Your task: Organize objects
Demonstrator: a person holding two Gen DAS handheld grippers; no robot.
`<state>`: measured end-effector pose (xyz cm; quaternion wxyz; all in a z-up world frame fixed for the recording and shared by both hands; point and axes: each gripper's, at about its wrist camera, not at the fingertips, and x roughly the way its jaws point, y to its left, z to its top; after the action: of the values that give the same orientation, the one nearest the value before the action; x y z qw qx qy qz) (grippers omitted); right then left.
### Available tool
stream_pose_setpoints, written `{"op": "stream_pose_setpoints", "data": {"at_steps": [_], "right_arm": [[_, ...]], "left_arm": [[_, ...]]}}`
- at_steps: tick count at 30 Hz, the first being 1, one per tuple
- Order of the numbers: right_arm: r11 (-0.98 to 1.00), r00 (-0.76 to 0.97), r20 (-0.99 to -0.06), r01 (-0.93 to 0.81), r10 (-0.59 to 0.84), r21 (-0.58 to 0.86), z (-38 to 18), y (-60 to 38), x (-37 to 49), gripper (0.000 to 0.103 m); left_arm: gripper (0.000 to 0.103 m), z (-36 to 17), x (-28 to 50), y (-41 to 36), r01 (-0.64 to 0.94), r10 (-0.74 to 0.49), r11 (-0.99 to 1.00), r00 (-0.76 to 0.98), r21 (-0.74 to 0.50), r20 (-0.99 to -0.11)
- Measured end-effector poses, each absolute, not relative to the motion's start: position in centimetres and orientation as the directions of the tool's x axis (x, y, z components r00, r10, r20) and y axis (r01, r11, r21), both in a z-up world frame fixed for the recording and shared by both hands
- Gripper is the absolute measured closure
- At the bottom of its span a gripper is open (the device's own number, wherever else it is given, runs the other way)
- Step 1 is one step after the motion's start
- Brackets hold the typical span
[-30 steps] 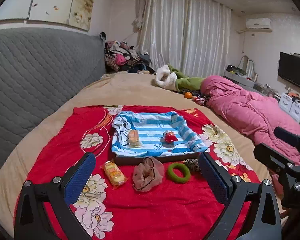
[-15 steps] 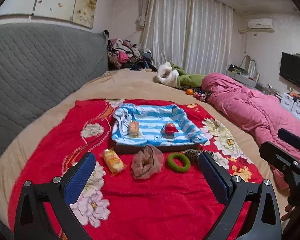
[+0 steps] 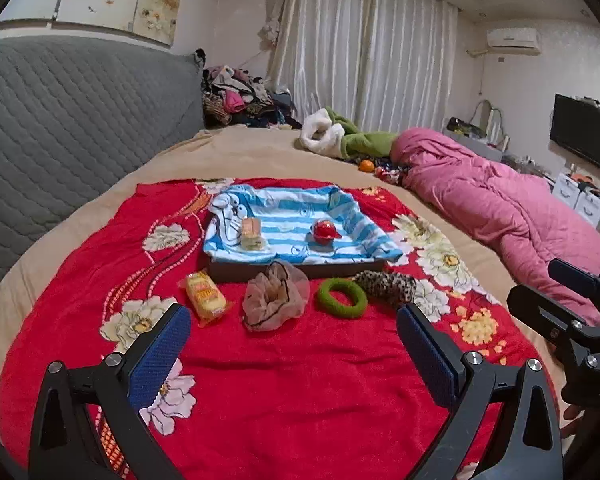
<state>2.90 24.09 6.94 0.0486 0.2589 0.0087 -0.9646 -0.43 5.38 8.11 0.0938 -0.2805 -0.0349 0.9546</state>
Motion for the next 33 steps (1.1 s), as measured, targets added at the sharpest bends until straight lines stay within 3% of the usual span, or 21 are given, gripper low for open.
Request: {"op": "stream_pose_setpoints", "data": {"at_steps": [33], "right_arm": [[-0.993,-0.774,-0.627,0.114,-0.088,-0.001,-1.4,24.4,-1.8,0.001]], "left_arm": [[0.001,-0.5,-4.8,6.6,-0.178,0.204,-0.978,-0.722,-0.107,-0.661]]}}
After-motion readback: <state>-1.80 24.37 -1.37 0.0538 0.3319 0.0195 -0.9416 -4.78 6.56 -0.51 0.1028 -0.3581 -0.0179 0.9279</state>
